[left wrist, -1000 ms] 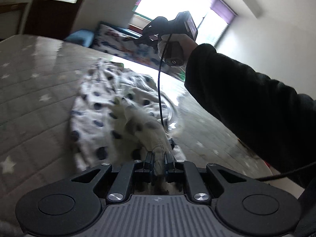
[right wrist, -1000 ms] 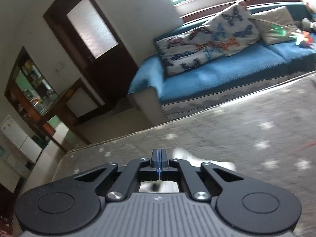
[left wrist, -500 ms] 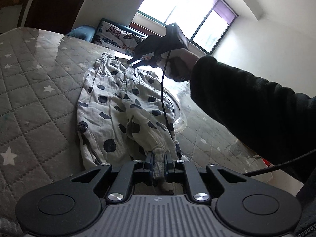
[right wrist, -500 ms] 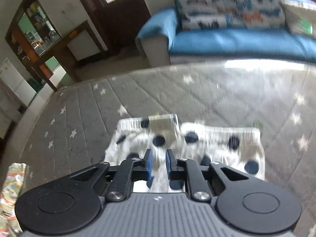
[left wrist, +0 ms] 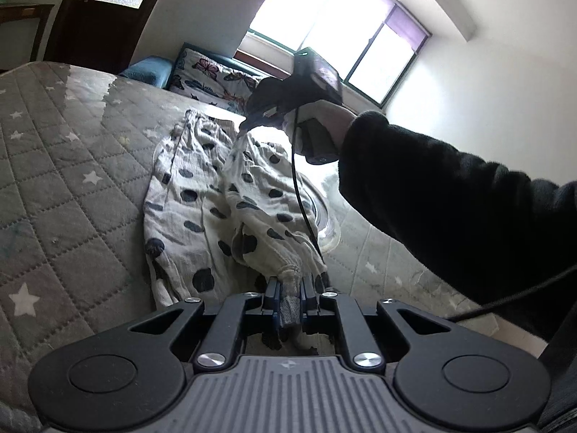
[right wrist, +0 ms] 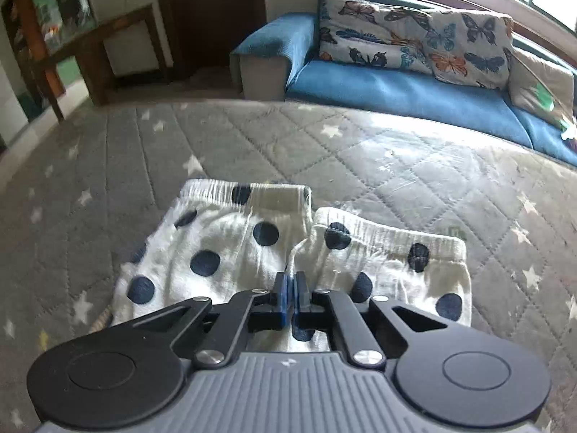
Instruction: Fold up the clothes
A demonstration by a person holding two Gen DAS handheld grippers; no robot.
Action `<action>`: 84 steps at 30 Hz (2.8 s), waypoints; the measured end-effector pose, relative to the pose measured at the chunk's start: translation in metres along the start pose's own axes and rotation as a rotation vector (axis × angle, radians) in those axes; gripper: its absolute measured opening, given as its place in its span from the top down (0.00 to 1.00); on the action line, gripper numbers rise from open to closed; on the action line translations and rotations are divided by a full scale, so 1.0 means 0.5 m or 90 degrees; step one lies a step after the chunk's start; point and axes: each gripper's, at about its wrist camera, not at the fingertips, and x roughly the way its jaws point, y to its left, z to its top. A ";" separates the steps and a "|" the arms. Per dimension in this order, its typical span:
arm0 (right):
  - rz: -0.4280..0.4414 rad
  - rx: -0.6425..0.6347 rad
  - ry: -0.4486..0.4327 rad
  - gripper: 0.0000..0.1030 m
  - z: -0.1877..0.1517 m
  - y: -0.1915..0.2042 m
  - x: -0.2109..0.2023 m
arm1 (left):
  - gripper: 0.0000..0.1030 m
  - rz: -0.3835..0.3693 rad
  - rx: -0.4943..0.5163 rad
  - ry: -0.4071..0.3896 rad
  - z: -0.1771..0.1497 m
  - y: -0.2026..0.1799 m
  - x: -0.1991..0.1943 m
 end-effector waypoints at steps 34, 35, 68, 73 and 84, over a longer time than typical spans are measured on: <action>0.100 0.050 -0.004 0.72 0.049 0.077 0.085 | 0.88 0.063 -0.047 -0.003 -0.002 0.060 -0.028; 0.086 0.043 -0.011 0.73 0.043 0.085 0.089 | 0.88 0.061 -0.047 -0.004 -0.001 0.060 -0.028; 0.114 0.090 -0.074 0.98 0.030 0.087 0.069 | 0.88 0.066 -0.040 -0.033 -0.004 0.054 -0.048; 0.143 0.106 -0.137 0.99 0.050 0.091 0.020 | 0.89 0.067 -0.040 -0.042 -0.004 0.050 -0.061; 0.175 0.085 -0.116 0.99 0.032 0.151 0.068 | 0.89 0.069 -0.062 -0.068 -0.003 0.042 -0.088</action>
